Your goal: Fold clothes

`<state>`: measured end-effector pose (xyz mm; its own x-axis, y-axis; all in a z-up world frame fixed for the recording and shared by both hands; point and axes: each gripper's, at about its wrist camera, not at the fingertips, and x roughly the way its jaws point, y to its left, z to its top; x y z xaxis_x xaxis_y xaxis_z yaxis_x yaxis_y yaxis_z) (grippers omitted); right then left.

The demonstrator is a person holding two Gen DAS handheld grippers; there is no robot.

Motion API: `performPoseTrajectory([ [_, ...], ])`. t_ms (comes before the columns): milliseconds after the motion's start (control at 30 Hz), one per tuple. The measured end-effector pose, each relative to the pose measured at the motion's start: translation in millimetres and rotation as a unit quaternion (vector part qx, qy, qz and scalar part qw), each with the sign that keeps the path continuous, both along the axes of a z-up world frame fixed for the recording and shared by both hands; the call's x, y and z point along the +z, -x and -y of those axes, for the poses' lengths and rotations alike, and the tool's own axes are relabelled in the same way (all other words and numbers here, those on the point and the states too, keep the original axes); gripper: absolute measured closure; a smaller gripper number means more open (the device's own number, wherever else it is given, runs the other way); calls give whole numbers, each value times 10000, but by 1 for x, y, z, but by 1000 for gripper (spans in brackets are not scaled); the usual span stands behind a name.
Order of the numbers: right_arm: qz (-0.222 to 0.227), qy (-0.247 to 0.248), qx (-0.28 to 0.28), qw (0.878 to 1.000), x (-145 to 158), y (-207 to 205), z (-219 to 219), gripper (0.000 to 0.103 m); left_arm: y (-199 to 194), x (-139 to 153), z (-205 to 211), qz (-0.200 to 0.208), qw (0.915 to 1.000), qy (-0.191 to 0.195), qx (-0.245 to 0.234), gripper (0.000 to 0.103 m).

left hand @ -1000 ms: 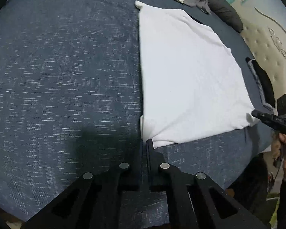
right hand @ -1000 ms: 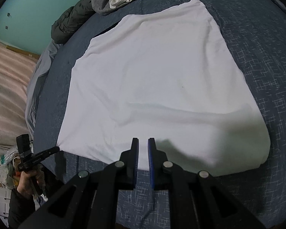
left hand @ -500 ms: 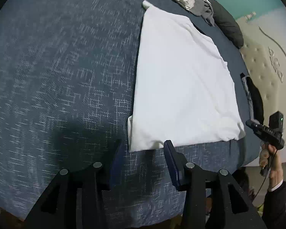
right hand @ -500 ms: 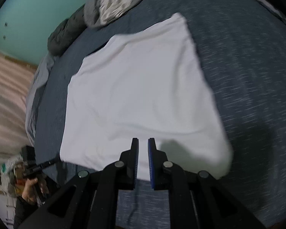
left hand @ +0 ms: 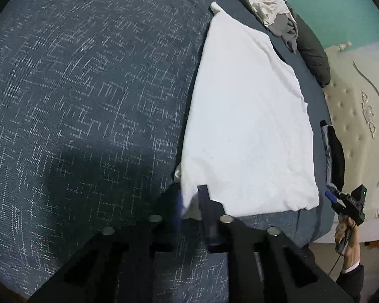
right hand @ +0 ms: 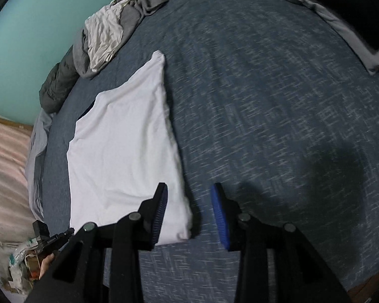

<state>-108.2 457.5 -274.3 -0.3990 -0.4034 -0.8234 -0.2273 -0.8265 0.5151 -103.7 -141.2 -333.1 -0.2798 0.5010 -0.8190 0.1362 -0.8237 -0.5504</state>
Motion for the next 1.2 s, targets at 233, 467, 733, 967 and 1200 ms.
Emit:
performPoseTrajectory([
  [233,-58,88,0,9999,0,-1,-11,67,12,36,6,-403,9992,-17,1,96],
  [467,-212,180,16,9996,8,3,-21,67,34,87,-36,-856,9958,10,-311,96],
  [733,-376,223,71,9990,12,0,-30,67,70,133,-143,-1225,9875,108,-984,97],
  [967,-470,432,174,9978,18,-7,-35,67,84,144,-296,-1376,9660,268,-2171,97],
  [1200,-391,508,281,9975,16,-7,-34,67,47,71,-421,-825,9344,427,-3439,97],
])
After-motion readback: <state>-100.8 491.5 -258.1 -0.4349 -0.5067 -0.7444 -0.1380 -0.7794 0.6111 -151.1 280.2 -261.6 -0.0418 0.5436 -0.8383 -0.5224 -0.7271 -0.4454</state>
